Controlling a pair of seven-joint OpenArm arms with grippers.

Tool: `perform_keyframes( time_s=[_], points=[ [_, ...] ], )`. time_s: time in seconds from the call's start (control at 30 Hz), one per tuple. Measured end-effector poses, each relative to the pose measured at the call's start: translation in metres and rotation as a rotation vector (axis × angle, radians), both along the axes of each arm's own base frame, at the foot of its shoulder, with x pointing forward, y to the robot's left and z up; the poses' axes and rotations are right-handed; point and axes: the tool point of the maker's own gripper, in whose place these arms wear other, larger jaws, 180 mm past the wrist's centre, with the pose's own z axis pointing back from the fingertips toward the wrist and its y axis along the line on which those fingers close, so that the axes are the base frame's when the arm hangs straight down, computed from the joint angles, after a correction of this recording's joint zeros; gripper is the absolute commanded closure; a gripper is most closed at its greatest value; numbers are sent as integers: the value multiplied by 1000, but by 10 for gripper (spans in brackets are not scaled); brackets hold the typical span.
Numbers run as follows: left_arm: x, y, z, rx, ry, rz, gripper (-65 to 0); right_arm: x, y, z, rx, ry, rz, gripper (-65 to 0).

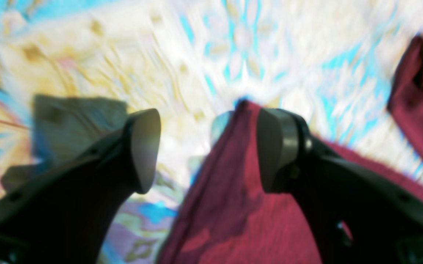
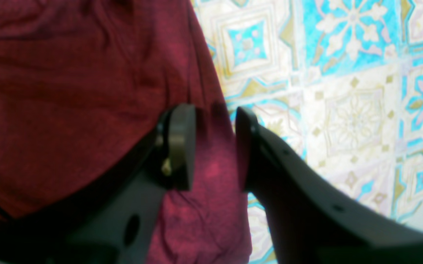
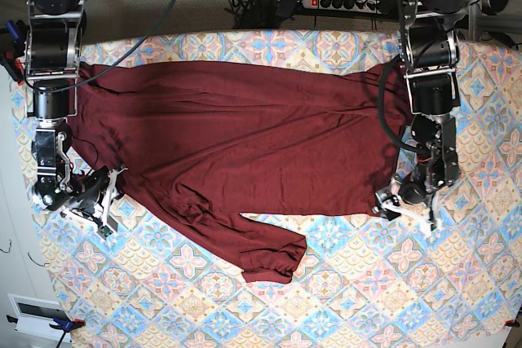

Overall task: Layout the t-shirt on the table in an organized manner, then fold the t-shirt properly
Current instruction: 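Grasp the shirt's side edges near the hem with both grippers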

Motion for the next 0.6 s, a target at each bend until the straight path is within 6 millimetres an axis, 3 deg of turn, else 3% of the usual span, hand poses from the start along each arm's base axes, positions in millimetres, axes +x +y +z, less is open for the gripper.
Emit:
perform_keyframes(
  time_s=[0.13, 0.27, 0.37, 0.53, 0.6],
  points=[
    [2, -27, -3, 7, 6, -76, -402, 0, 0, 0, 0, -1, 0, -181],
    [1, -38, -5, 11, 6, -115, -386, 0, 0, 0, 0, -1, 0, -181],
    [0, -52, -6, 20, -1, -194, -267, 0, 0, 0, 0, -1, 0, -181],
    [-5, -69, -9, -10, -1, -255, 0, 0, 0, 0, -1, 0, 0, -181],
    [-5, -67, -9, -7, 1, -251, 0, 0, 0, 0, 0, -1, 0, -181]
  ],
)
